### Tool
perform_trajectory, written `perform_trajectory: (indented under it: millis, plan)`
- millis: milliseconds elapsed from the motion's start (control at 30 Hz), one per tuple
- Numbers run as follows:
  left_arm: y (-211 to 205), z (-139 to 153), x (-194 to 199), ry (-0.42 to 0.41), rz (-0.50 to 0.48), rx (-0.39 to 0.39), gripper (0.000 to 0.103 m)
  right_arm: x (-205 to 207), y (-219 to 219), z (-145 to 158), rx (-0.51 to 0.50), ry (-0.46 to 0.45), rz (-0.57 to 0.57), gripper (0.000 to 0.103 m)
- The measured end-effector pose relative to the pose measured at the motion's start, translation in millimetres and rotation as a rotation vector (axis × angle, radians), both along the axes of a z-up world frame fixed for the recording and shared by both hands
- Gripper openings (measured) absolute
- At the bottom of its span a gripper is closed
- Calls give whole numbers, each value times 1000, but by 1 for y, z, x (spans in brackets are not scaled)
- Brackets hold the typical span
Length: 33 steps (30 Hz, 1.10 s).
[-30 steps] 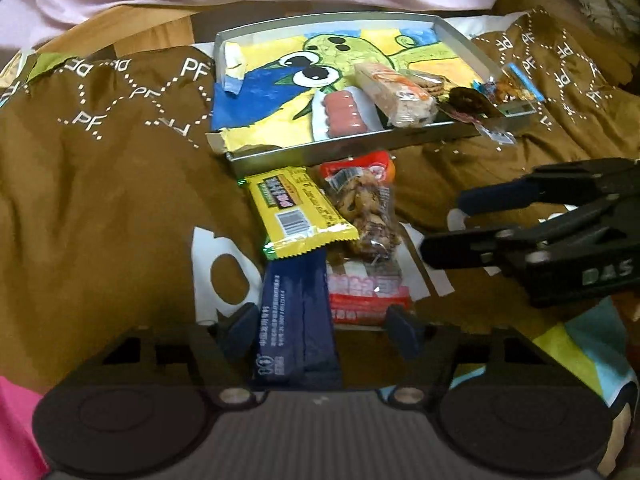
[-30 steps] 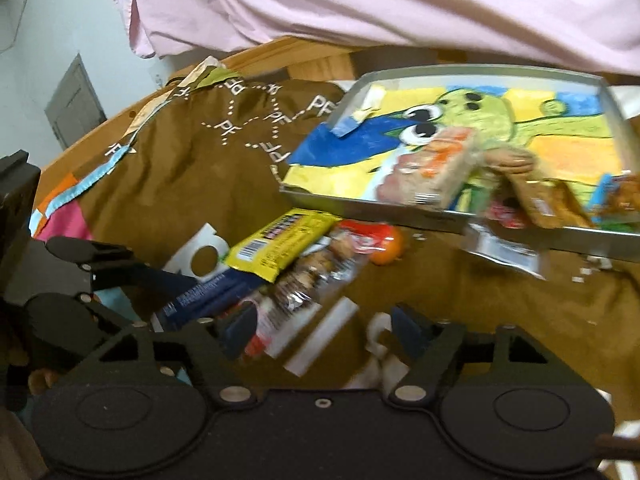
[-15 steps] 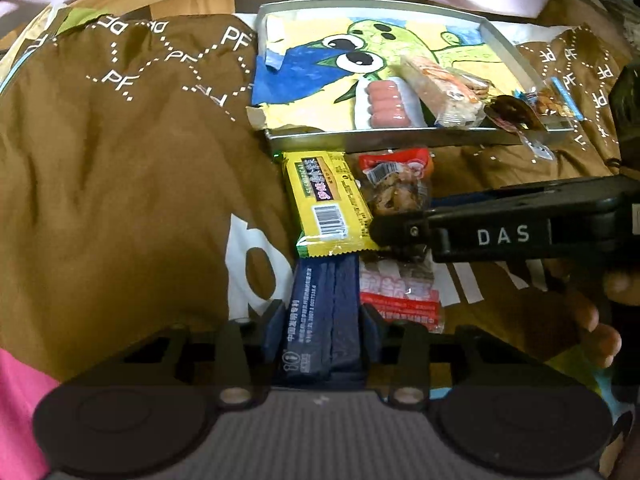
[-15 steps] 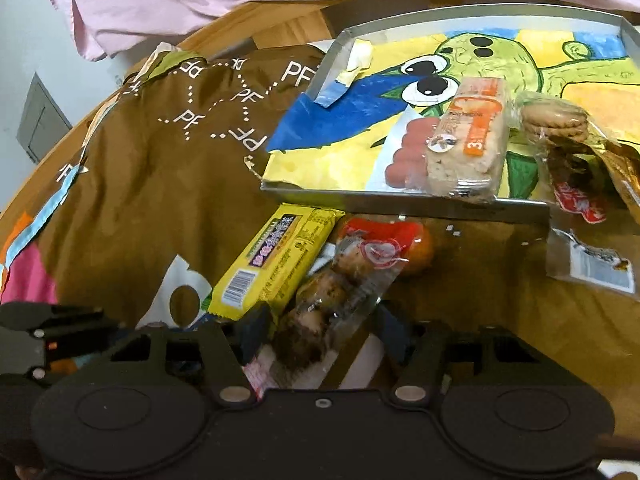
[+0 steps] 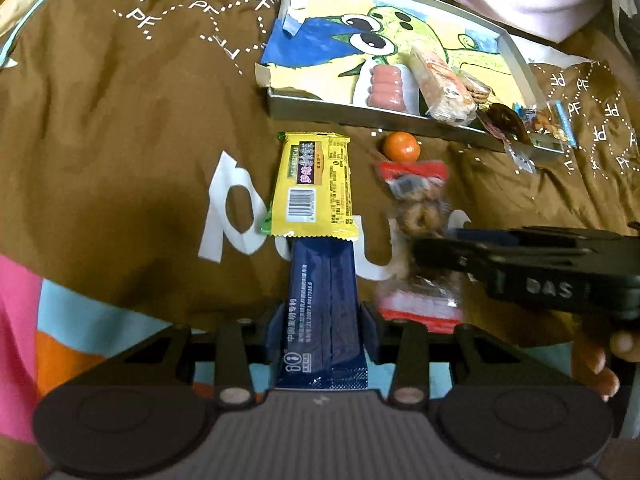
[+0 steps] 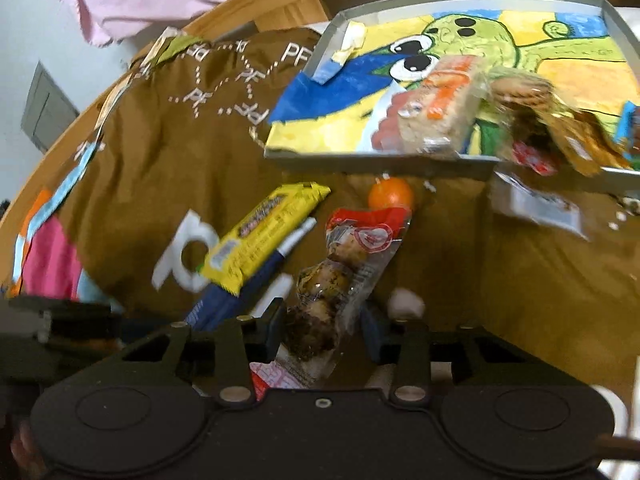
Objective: Organize snacks
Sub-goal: 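Grasp the blue bar with the left tool while the right tool grasps the red-topped nut pack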
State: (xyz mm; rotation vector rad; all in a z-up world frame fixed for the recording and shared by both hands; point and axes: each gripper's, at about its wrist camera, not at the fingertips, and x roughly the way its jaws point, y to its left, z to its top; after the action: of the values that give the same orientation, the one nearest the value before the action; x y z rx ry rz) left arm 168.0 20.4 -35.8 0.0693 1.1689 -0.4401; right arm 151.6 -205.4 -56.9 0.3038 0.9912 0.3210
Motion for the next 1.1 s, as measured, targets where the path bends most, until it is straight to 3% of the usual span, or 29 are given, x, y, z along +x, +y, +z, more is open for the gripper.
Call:
perform_trajectory:
  millis: [100,167,233,433,567,733,900,1100]
  plan:
    - [0,-1,3,1,-3,-2,45,-10,-5,4,-8,-4,-10,48]
    - [0,-1,5,-12,0,-10,46,-13,-5,5,-33,-22,-19,57]
    - [-2,-2,7,-29,-7,-6,49,-12,-3,5,-39,-37,-40,57]
    - [-14,-10,10,-83,-66,38,51,4,6,-14,-22,-17,-88,69]
    - [-19,-11,5,-104,-111,80,49,4,7,-17,-60,-14,-78,56]
    - [-17,-9,4,-73,-116,78,40,-4,2,-13,-53,-7,-79,50]
    - [-11,-1,-5,6,-94,12,39,-19,1,-5,-71,-11,-50,47]
    - [-8,4,-18,124,-79,-134,38,-43,-3,7,-102,-12,3,45]
